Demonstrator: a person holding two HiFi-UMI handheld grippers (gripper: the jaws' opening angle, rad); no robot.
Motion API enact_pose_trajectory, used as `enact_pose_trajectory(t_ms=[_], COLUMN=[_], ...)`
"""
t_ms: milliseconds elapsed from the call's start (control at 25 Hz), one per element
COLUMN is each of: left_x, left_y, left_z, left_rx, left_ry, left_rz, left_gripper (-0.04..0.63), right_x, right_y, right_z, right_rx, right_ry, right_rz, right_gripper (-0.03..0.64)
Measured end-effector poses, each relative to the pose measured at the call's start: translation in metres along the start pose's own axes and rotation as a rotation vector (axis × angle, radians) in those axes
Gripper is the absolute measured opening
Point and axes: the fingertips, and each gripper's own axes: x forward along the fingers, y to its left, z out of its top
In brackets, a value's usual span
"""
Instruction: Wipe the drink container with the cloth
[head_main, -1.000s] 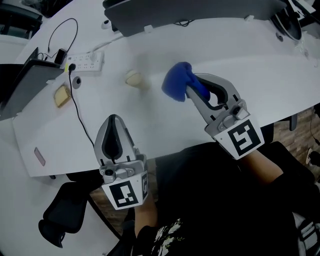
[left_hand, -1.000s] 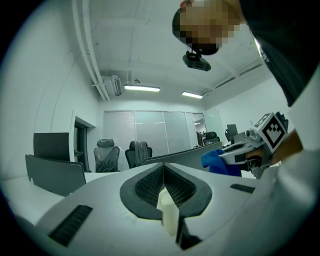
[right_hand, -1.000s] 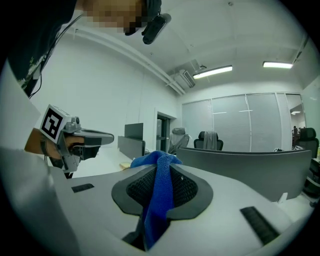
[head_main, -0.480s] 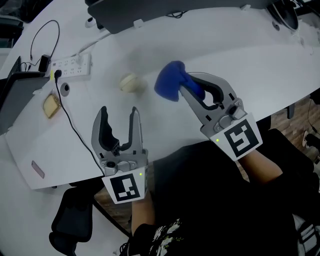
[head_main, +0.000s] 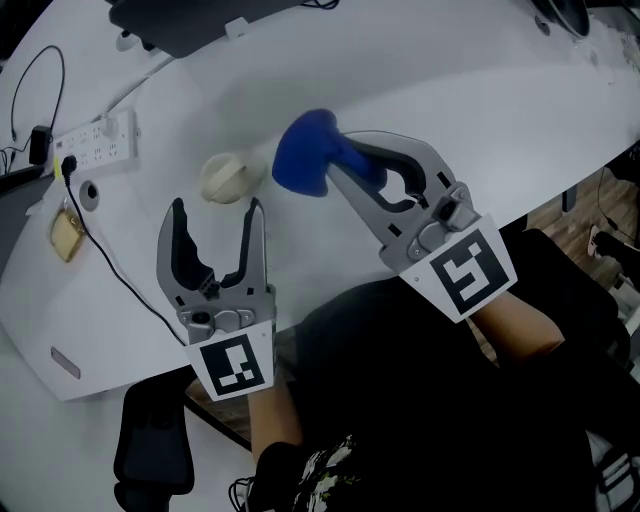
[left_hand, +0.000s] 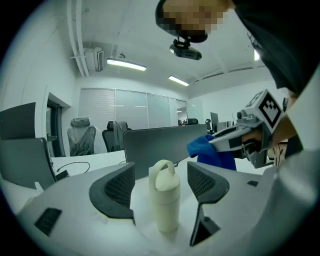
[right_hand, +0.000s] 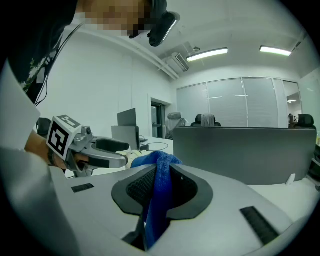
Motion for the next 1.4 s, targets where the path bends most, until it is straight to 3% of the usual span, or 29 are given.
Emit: enact_pose_trajectory(t_ms=[200, 480, 680, 840, 1120, 1400], left_x=[0.016, 0.031, 0.038, 0.042, 0.044, 0.043], left_y=[0.001, 0.0, -0.002, 0.0, 0.006, 0.005], left_z=[-0.006, -0.015, -0.017, -0.02, -0.018, -0.017], left_rx=[0.028, -0.014, -0.02, -0.077, -0.072, -0.067], left_ry=[-0.003, -0.011, -0.023, -0.026, -0.061, -0.079], left_rz=[-0.076, -0.099, -0.128, -0.153, -0.177, -0.215], left_gripper=[0.308, 0.31, 0.31, 0.307, 0.284, 0.284], right_x=[0.025, 0.045, 0.05, 0.058, 0.077, 0.093], right_y=[0.0, 0.005, 0.0, 0.0, -0.001, 0.023], right_z=[-0.005, -0.011, -0.013, -0.017, -0.018, -0.02], right_rx=[0.01, 0.008, 0.065, 0.127, 0.227, 0.319], right_ry=[0.016, 0.036, 0.013, 0.008, -0.016, -0.029], right_rz=[0.027, 0.081, 0.08, 0.112, 0.159, 0.308], right_gripper=[0.057, 0.057, 0.057, 0.057, 0.057, 0.057])
